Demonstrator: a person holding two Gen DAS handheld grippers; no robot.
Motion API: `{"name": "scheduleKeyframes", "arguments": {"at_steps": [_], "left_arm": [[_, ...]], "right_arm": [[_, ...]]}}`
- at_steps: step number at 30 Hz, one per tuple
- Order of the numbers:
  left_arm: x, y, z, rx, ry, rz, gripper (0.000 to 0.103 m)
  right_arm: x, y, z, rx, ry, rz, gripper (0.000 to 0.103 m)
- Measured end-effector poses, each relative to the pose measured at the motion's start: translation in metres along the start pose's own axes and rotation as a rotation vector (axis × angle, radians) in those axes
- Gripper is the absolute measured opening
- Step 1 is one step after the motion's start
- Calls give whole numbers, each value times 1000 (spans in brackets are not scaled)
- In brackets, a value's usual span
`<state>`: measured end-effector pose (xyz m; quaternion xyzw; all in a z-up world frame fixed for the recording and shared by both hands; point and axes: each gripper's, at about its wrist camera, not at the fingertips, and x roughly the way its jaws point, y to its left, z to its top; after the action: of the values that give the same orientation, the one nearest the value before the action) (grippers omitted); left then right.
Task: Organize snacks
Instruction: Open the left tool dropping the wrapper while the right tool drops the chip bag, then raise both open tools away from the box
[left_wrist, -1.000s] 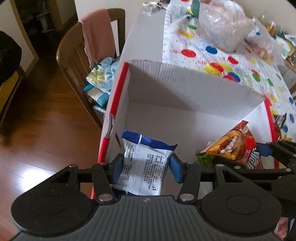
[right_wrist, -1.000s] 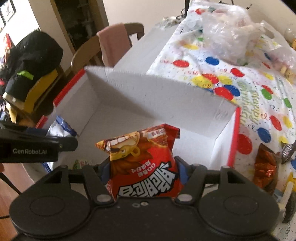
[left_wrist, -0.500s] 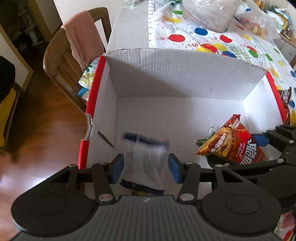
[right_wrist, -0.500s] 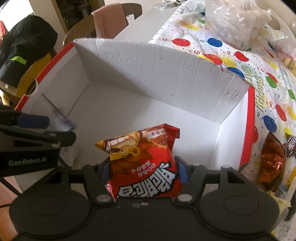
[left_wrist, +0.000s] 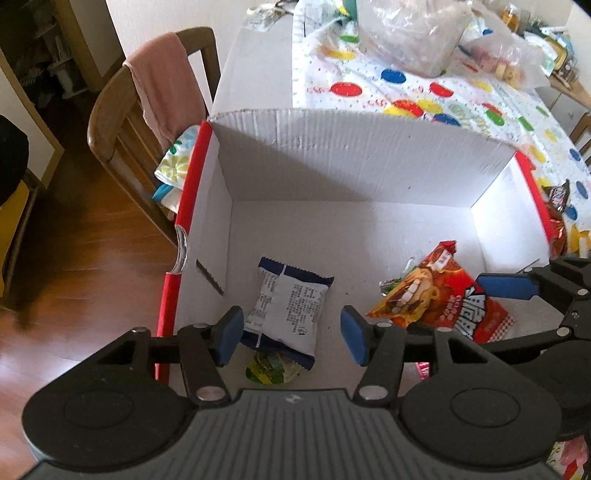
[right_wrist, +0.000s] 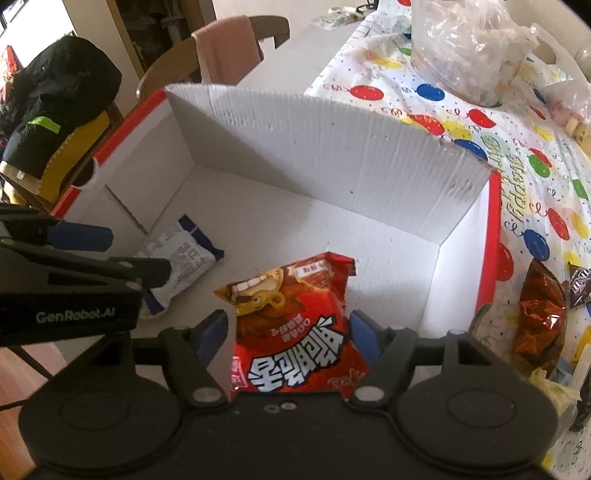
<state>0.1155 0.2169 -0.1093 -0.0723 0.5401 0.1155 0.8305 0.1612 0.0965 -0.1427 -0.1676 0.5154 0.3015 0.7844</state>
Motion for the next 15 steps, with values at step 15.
{"name": "scheduleKeyframes", "arguments": {"at_steps": [15], "left_arm": [[-61,-5,-13,-19,-164,-75,63]], "right_arm": [[-68,-12,-11,31,-143,33,87]]}}
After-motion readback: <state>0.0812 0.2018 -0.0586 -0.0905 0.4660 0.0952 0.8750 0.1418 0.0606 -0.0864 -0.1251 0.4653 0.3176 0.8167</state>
